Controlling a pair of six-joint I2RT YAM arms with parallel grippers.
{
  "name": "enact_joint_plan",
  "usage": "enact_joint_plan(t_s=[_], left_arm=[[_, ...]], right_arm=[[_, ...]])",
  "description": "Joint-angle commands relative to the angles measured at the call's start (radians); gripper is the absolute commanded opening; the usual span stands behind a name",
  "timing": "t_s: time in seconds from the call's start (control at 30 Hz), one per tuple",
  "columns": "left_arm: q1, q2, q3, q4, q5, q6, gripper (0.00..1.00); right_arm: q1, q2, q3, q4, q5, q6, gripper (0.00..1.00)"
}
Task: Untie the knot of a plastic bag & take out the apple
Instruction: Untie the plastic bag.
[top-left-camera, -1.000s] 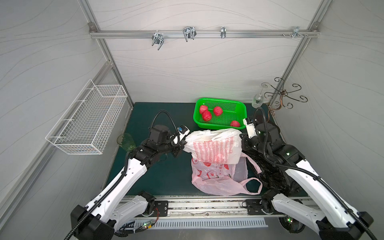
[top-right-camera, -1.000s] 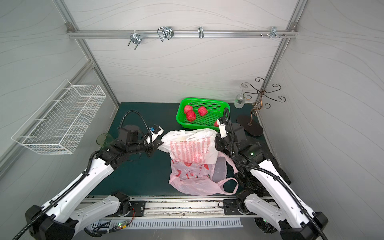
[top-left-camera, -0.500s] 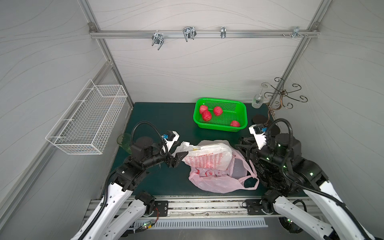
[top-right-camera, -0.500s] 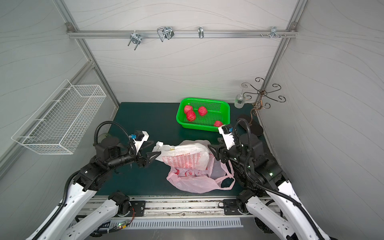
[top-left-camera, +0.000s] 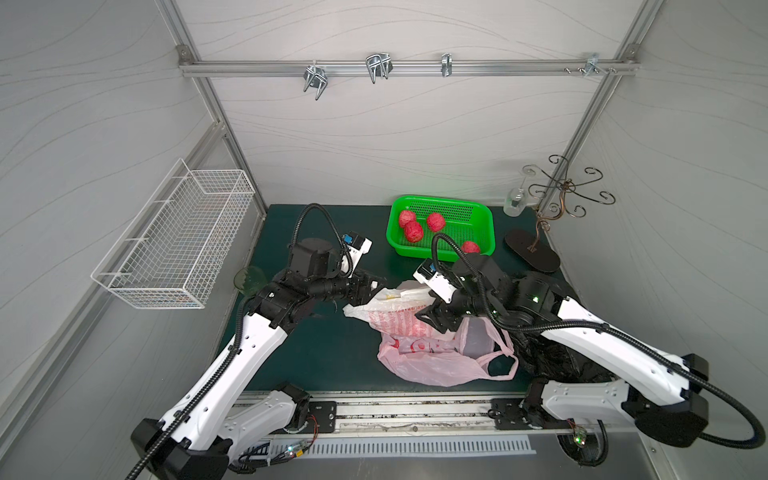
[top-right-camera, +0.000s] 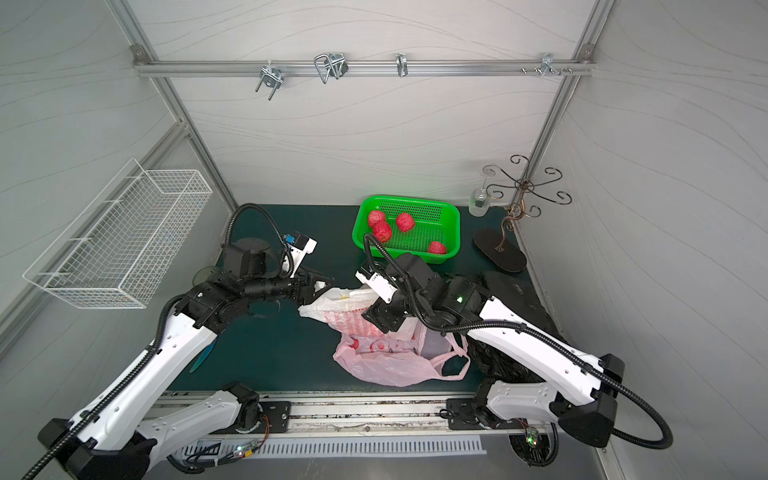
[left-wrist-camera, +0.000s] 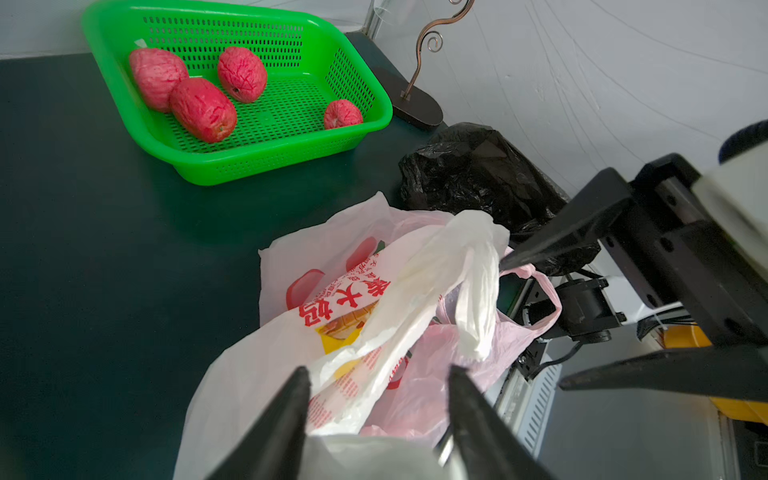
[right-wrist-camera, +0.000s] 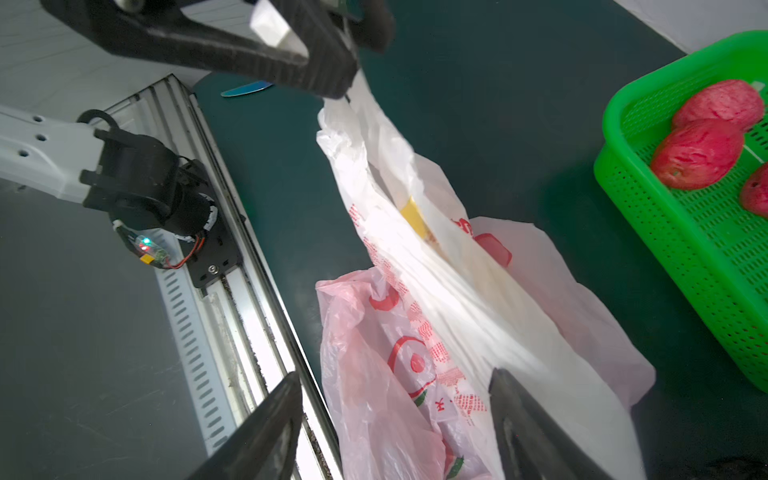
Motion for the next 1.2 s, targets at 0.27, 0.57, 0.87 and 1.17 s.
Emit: enact_joint_plan(t_s=[0.27, 0.57, 0.87, 1.17], left_arm=[[-0.007, -0.163, -0.024, -0.041, 0.097, 0.014, 0.00], [-0.009, -0.234, -0.090, -0.088, 0.131, 0.001, 0.00], [-0.059, -0.490, -0.271, -0.083, 0.092, -0.133, 0.00], [-0.069, -0.440, -0.290, -0.005, 0.199, -0.258, 0.00]], right_arm=[[0.033, 0.160, 0.117, -0.012, 0.140, -0.130, 0.77], [0.010, 0.134, 0.113, -0.053, 0.154, -0.051, 0.00], [-0.055, -0.225, -0.075, -0.281, 0.223, 0.065, 0.16], [-0.025, -0.253, 0.138, -0.271, -0.157, 0.108, 0.22]])
